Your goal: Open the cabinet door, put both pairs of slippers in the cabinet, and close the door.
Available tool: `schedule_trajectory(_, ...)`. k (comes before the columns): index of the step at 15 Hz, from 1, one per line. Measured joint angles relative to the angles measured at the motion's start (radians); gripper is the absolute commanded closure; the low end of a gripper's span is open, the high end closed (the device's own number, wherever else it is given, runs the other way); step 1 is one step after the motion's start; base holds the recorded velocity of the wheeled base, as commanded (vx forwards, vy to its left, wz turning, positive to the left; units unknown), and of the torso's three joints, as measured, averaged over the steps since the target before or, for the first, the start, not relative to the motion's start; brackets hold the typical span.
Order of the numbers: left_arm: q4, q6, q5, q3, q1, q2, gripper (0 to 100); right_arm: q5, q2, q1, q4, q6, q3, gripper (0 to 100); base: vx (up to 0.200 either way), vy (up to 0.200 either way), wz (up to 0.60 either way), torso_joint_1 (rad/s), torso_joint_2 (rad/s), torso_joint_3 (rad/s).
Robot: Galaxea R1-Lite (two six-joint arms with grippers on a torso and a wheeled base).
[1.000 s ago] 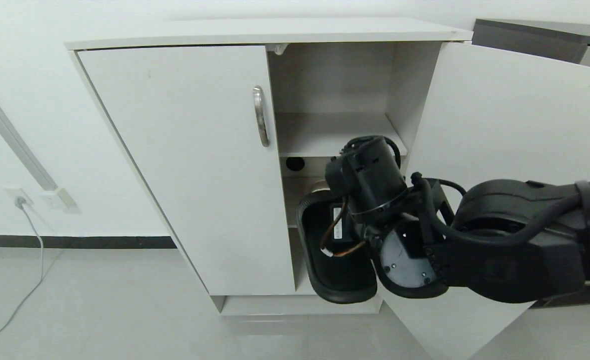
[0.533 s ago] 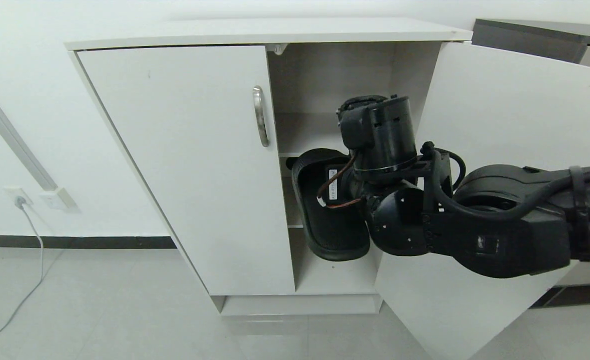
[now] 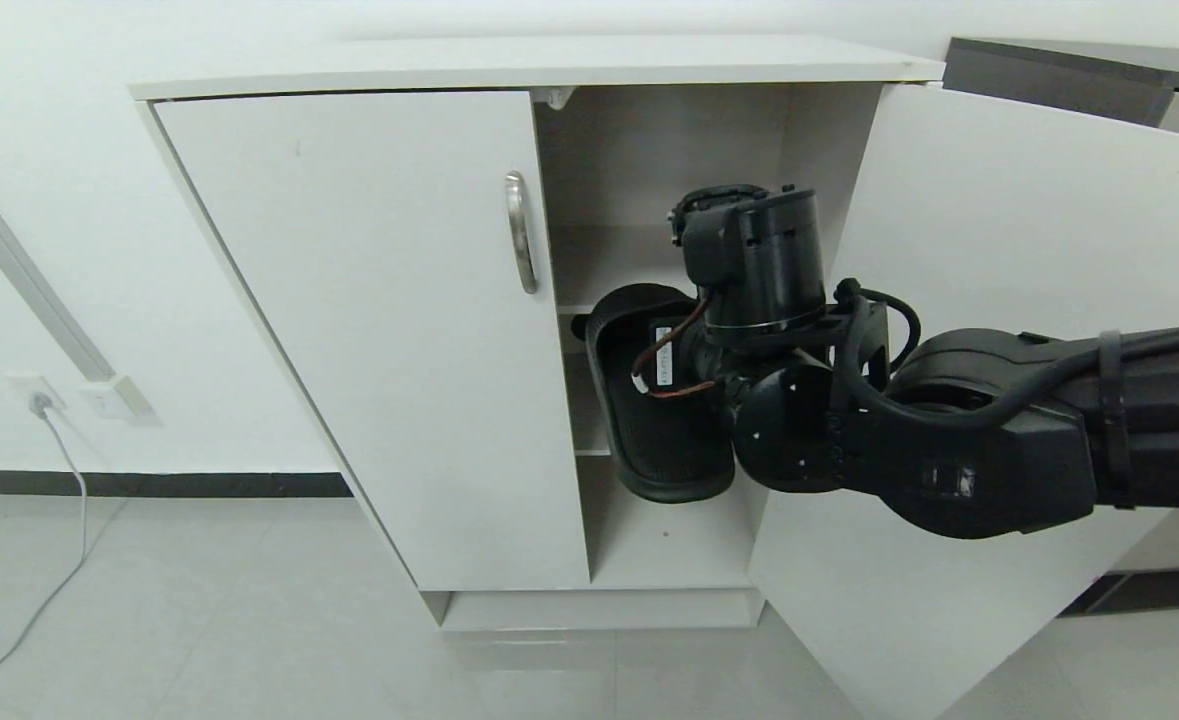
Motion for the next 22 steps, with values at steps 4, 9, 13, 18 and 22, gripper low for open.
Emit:
schedule_trajectory(4, 0.000, 0.000, 0.000, -0.001, 0.000, 0.000, 100, 0.001, 0.000, 0.000, -0.001, -0.004, -0.009, 100, 0.200, 0.000, 0.00, 0.001, 0.00, 0.005)
schedule_trajectory(9, 0.000, 0.001, 0.000, 0.000, 0.000, 0.000, 100, 0.001, 0.000, -0.004, 0.000, -0.003, -0.008, 100, 0.200, 0.000, 0.00, 0.004, 0.00, 0.003)
schedule_trajectory(13, 0.001, 0.001, 0.000, 0.001, 0.000, 0.000, 100, 0.002, 0.004, -0.013, 0.000, 0.002, -0.007, 100, 0.050, 0.000, 0.00, 0.001, 0.00, -0.001)
schedule_trajectory(18, 0.000, 0.001, 0.000, 0.001, 0.000, 0.000, 100, 0.012, 0.028, -0.029, 0.000, 0.006, -0.038, 100, 0.000, 0.000, 0.00, 0.000, 0.00, 0.000)
schedule_trajectory(22, 0.000, 0.000, 0.000, 0.000, 0.000, 0.000, 100, 0.017, 0.089, -0.065, 0.001, 0.006, -0.115, 100, 0.000, 0.000, 0.00, 0.000, 0.00, 0.000)
